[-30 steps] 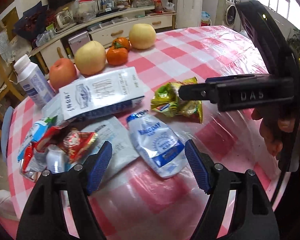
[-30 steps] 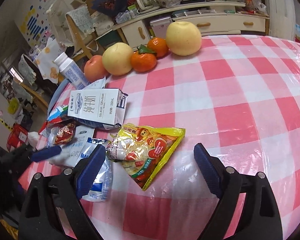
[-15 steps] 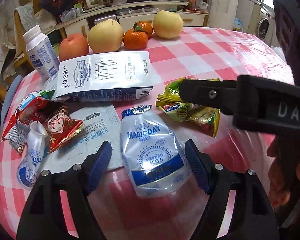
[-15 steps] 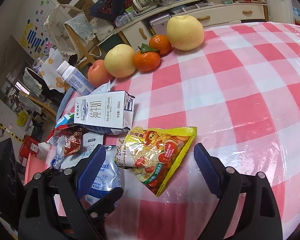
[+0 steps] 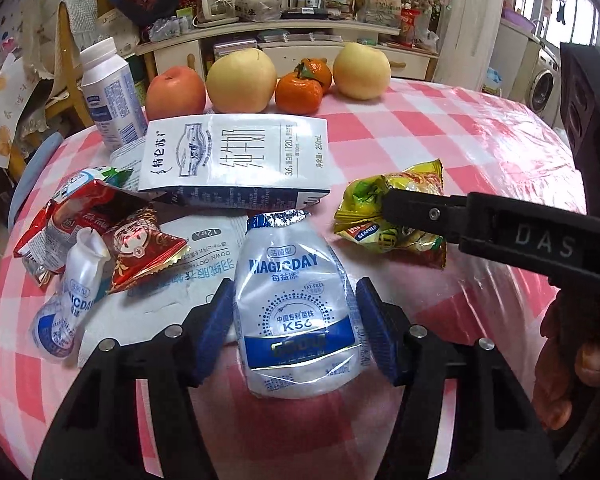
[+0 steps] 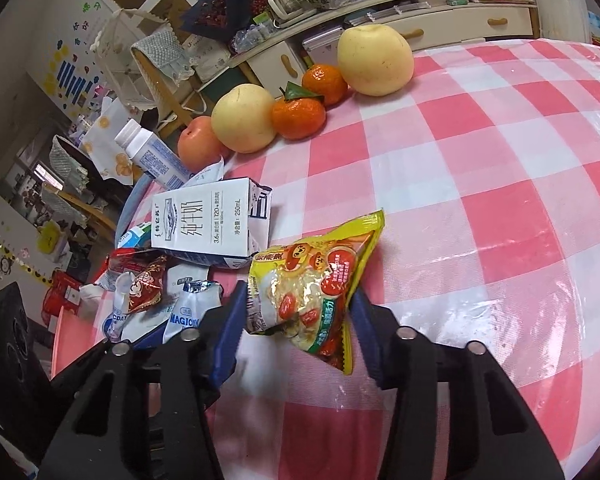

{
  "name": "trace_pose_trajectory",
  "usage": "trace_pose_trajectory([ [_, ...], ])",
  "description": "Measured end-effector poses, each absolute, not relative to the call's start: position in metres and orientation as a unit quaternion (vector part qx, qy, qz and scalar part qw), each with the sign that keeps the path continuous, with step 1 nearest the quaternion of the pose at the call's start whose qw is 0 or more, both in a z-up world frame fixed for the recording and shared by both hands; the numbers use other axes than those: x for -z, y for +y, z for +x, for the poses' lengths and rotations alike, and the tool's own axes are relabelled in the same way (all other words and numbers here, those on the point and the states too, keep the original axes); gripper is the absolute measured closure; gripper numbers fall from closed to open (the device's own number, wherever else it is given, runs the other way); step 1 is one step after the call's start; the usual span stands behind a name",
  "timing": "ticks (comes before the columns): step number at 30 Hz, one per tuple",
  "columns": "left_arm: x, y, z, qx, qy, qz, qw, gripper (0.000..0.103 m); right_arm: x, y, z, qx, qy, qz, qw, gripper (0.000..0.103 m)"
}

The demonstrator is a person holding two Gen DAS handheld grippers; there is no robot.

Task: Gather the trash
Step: 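Grasp the white MAGICDAY yogurt pouch with the left gripper while the right gripper grasps the yellow snack bag, then carry both items over the pink bucket and open both grippers to drop them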

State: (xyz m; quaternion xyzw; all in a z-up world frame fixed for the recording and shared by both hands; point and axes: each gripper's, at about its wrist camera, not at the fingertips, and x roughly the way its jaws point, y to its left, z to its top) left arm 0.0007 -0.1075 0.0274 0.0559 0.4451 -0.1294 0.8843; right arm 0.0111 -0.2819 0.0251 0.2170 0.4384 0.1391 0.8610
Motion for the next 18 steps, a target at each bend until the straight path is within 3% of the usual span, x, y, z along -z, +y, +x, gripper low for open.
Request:
trace_pose_trajectory([
  [6, -0.042, -0.09, -0.011, 0.132, 0.435, 0.027, 0.89, 0.04, -0.027, -0.281, 0.008, -0.147, 0.433, 0.218, 0.862, 0.063],
  [18, -0.083, -0.026, -0.041, 0.11, 0.379, -0.041, 0.918, 0.04, -0.046, -0.264, -0.013, -0.186, 0.387, 0.192, 0.882, 0.065],
])
